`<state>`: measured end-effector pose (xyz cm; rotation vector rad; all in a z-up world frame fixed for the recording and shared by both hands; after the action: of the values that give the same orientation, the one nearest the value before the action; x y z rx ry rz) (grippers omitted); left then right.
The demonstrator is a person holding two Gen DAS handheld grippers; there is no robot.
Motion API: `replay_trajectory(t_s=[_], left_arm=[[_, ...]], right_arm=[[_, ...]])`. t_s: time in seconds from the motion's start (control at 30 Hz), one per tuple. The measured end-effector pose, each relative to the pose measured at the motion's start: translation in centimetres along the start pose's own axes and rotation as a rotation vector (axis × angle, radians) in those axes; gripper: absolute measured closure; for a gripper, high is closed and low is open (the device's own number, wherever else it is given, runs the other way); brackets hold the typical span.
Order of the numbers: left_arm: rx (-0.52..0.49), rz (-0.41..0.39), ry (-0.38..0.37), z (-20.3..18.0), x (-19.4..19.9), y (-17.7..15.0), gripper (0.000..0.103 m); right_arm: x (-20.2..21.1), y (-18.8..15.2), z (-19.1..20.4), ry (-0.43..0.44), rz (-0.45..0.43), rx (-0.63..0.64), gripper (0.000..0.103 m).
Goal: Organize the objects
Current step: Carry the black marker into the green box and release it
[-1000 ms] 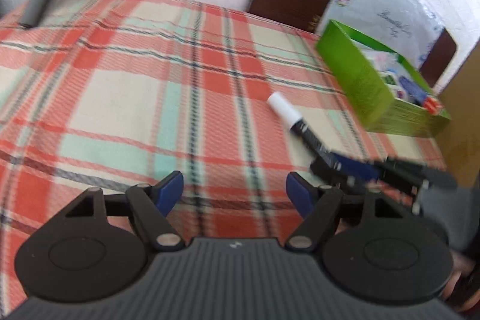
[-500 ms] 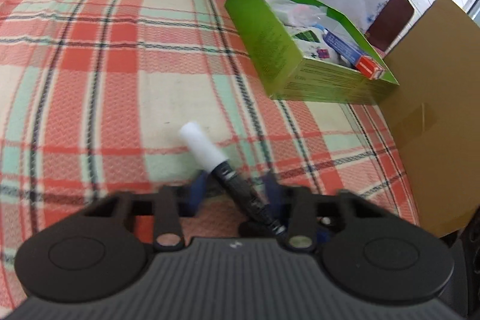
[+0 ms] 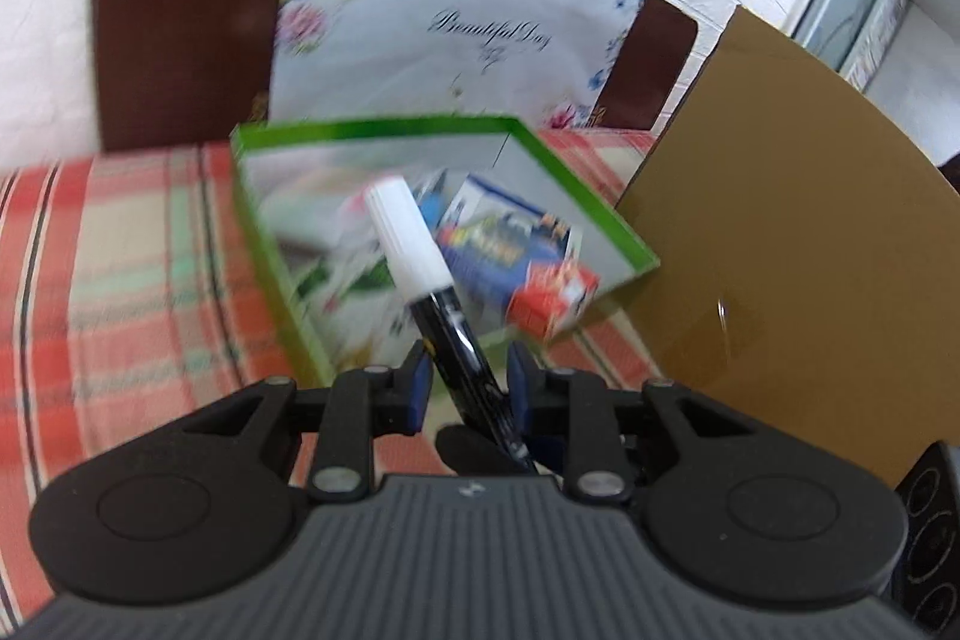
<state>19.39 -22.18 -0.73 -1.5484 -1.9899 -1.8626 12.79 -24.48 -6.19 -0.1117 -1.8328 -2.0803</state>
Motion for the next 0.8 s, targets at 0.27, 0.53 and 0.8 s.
replay_trajectory(t_s=[0.27,0.53,0.8], left_arm=[[-0.094,-0.046,0.126,1.6,-3.6,4.9,0.062],[-0.026,-0.029,0.266,6.2,-3.5,2.0,0.055],[-0.063,-0.044,0.314,5.1,-0.7,-2.0,0.052]], right_arm=[[-5.9,3.2,-3.7,-0.070,-0.054,0.016,0.083],[-7.3,0.8,-4.3,-0.140,-0.045,0.108,0.054],[-1.5,-3.9,-3.7,-0.145,-0.010,0.055,0.052]])
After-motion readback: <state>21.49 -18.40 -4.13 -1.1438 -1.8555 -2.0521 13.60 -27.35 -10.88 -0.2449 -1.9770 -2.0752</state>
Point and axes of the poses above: each gripper's, at about its wrist camera, not at the fingertips, and x roughly against the way its jaws point, z to its left, y to its top, the point moved 9 cm from there along -x, roughly the way its jaws point, and after that the axes turned 2 degrees about -z, right-handed, at the moved point
